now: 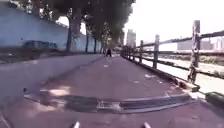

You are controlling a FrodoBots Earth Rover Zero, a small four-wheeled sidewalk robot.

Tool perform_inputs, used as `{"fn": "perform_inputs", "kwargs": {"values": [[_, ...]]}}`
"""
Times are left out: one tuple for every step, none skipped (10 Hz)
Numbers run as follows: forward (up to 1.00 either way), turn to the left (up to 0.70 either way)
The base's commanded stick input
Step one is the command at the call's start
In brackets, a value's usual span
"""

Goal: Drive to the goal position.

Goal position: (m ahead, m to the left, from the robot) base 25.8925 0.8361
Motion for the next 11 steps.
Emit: {"fn": "perform_inputs", "kwargs": {"values": [[1.00,0.00],[1.00,0.00],[1.00,0.00],[1.00,0.00],[1.00,0.00],[1.00,0.00],[1.00,0.00],[1.00,0.00],[1.00,0.00],[1.00,0.00],[0.89,0.00]]}}
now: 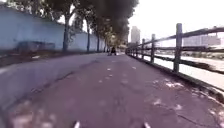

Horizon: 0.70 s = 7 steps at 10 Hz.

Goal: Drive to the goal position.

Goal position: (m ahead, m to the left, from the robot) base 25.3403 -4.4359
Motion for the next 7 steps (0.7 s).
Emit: {"fn": "perform_inputs", "kwargs": {"values": [[0.38,0.00],[0.00,0.00],[0.00,0.00],[0.00,0.00],[0.00,0.00],[0.00,0.00],[0.00,0.00]]}}
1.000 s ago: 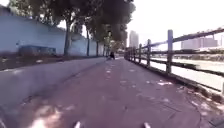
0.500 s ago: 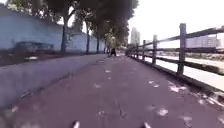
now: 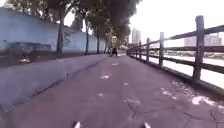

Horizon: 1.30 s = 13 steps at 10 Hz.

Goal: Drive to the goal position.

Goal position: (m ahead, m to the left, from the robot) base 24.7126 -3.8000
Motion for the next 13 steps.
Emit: {"fn": "perform_inputs", "kwargs": {"values": [[0.00,0.00],[0.00,0.00],[0.00,0.00],[0.09,0.00],[0.66,0.00],[0.85,0.00],[0.85,0.00],[0.85,0.00],[0.85,0.00],[0.85,-0.06],[0.85,-0.34],[0.85,-0.34],[0.85,-0.34]]}}
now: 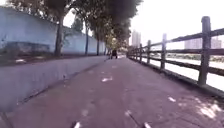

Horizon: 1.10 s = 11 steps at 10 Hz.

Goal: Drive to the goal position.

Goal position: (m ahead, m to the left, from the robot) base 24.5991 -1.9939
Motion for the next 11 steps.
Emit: {"fn": "perform_inputs", "kwargs": {"values": [[0.85,-0.08],[0.85,0.00],[0.85,0.00],[0.85,0.00],[0.85,-0.02],[0.85,-0.30],[0.85,-0.34],[0.85,-0.34],[0.85,-0.11],[0.85,0.00],[0.85,0.00]]}}
